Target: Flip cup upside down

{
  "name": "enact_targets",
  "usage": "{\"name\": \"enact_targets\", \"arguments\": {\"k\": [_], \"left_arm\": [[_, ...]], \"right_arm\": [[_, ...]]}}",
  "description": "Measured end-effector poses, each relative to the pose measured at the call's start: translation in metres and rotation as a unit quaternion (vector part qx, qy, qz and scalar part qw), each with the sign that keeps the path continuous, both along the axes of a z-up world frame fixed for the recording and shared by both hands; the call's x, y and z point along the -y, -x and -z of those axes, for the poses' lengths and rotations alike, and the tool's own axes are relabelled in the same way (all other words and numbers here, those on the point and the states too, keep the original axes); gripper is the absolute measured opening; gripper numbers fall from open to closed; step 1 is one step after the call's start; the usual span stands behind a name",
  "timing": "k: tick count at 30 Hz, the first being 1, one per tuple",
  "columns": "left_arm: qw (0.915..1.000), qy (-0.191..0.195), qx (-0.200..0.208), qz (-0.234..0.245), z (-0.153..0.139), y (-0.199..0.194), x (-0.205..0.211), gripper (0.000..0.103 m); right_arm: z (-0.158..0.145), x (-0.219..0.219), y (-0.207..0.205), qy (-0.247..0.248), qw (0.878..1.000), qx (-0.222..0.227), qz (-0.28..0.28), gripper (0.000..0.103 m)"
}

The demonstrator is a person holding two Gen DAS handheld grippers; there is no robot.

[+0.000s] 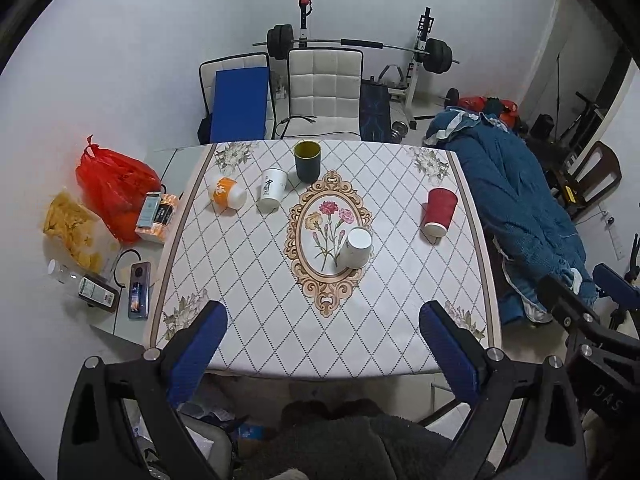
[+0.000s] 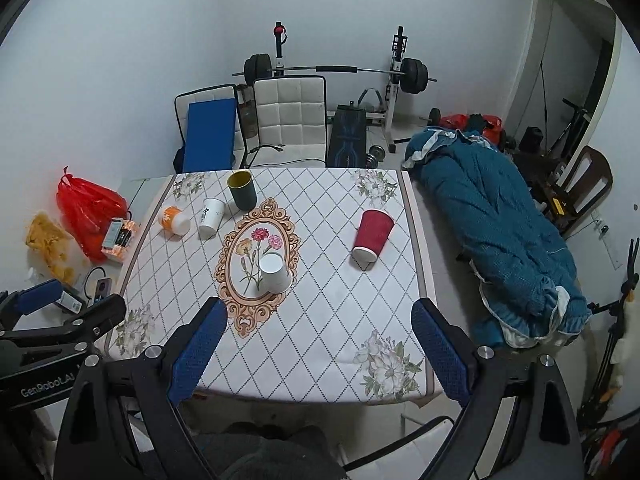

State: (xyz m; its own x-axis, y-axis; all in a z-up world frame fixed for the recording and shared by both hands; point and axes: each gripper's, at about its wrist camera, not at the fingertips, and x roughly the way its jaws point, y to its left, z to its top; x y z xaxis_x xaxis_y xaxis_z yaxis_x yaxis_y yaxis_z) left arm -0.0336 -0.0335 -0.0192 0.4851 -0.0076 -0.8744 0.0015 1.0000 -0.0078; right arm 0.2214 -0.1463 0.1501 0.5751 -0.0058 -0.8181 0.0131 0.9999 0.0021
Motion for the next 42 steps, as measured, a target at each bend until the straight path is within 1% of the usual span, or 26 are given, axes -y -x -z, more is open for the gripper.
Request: {"name": "enact_targets", "arguments": {"k": [7, 16, 25, 34, 42], "left_arm": [[1.0000, 0.001, 0.000, -0.009, -0.001, 0.003, -0.010, 0.099], [1.0000, 0.002, -0.006, -0.003, 0.003, 0.003, -0.015, 0.098], [1.0000, 0.002, -0.007, -0.002, 0.004, 0.001, -0.016, 0.099], [1.0000, 0.000, -0.006, 0.004, 0.007, 0.000, -0.019, 0.098], [0.9999, -0.004, -0.006, 0.009, 0.005, -0.008, -0.021, 0.099]], "right_arm": [[-0.005, 0.002, -0.002, -0.006, 1.000, -0.006, 0.005, 0.095], [-0.005, -0.006, -0.012, -0.009, 1.000, -0.018, 0.009, 0.096], [0.000, -0.020, -0.024, -0.003, 1.000, -0.025, 0.010, 0.095], [0.009, -0.021, -0.029, -0.009, 0.999, -0.037, 0.010, 0.095], [0.012, -0.023, -0.034, -0.010, 0.999, -0.037, 0.009, 0.096]]}}
